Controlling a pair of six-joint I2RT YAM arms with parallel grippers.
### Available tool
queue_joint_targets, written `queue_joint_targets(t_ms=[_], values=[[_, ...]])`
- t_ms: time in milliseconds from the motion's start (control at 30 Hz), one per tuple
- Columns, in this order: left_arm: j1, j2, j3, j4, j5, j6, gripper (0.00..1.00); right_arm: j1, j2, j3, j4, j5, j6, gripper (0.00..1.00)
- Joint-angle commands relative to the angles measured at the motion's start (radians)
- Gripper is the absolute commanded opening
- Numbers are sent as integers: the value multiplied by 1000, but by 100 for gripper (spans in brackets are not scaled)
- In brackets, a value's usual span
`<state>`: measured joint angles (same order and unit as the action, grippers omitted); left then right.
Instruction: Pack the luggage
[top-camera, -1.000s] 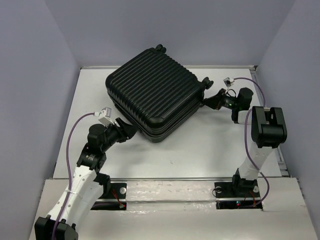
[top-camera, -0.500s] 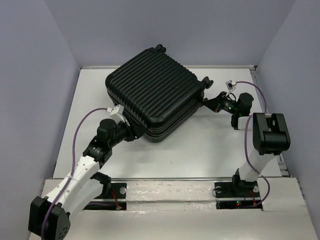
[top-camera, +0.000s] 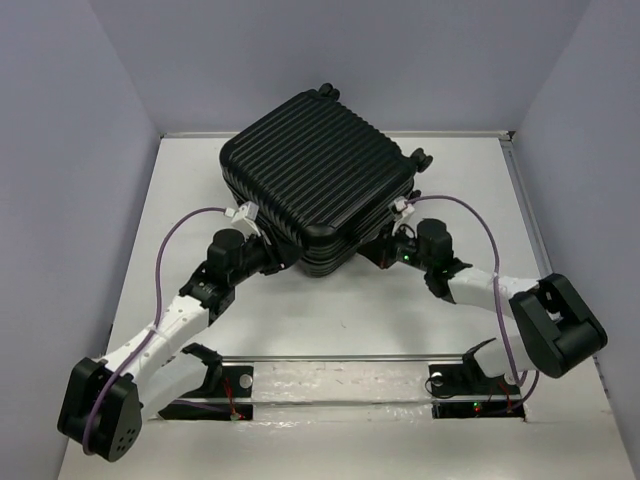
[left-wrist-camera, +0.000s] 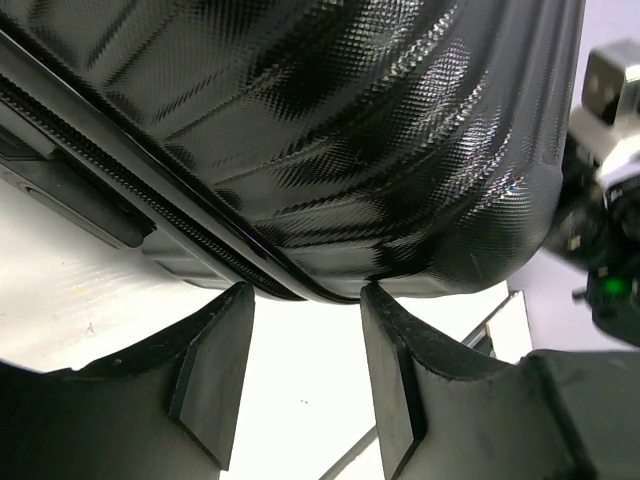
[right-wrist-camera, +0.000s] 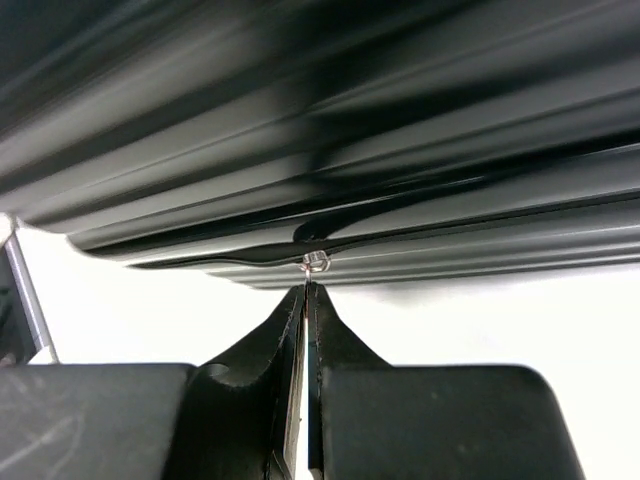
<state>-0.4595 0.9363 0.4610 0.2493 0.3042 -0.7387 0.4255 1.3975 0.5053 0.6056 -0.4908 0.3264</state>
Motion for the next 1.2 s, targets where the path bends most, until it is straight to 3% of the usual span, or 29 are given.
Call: queue_joint_targets(t_ms=[0, 67, 167, 333, 633, 767, 800, 833, 900, 933, 1000, 1067, 1100, 1133, 1167], values=[[-30, 27, 76, 133, -43, -25, 57, 256, -35, -21, -21, 144, 40, 7], [-40, 35, 82, 136, -47, -27, 57, 306, -25, 7, -23, 199, 56, 7], [-57, 44, 93, 140, -53, -31, 57, 537, 32, 107, -49, 326, 63, 7], [-65, 29, 113, 124, -44, -37, 57, 743, 145, 248, -23, 564, 63, 7], [-65, -66, 140, 22, -45, -37, 57, 806, 400, 292, 420, 1051, 201, 7], [-62, -85, 189, -39, -82, -2, 58, 854, 400, 214, 620, 1127, 159, 8], [-64, -85, 211, -80, -95, 15, 59, 863, 371, 193, 649, 1117, 140, 15], [-62, -82, 231, -96, -123, 30, 65, 863, 348, 170, 629, 1097, 152, 44], [-50, -65, 307, -132, -143, 73, 71, 863, 252, 90, 503, 1049, 193, 61], [-44, -56, 336, -145, -151, 87, 75, 863, 217, 60, 459, 1046, 244, 74], [-19, -16, 436, -172, -183, 125, 84, 863, 82, -11, 251, 1081, 340, 83], [10, 35, 534, -189, -183, 145, 86, 863, -16, -42, 118, 1115, 376, 88], [24, 51, 563, -205, -183, 159, 87, 854, -70, -25, -77, 1152, 408, 90], [54, 74, 602, -209, -168, 162, 88, 826, -166, -4, -292, 1185, 422, 98], [74, 79, 611, -208, -154, 160, 89, 799, -208, 22, -382, 1190, 424, 100]])
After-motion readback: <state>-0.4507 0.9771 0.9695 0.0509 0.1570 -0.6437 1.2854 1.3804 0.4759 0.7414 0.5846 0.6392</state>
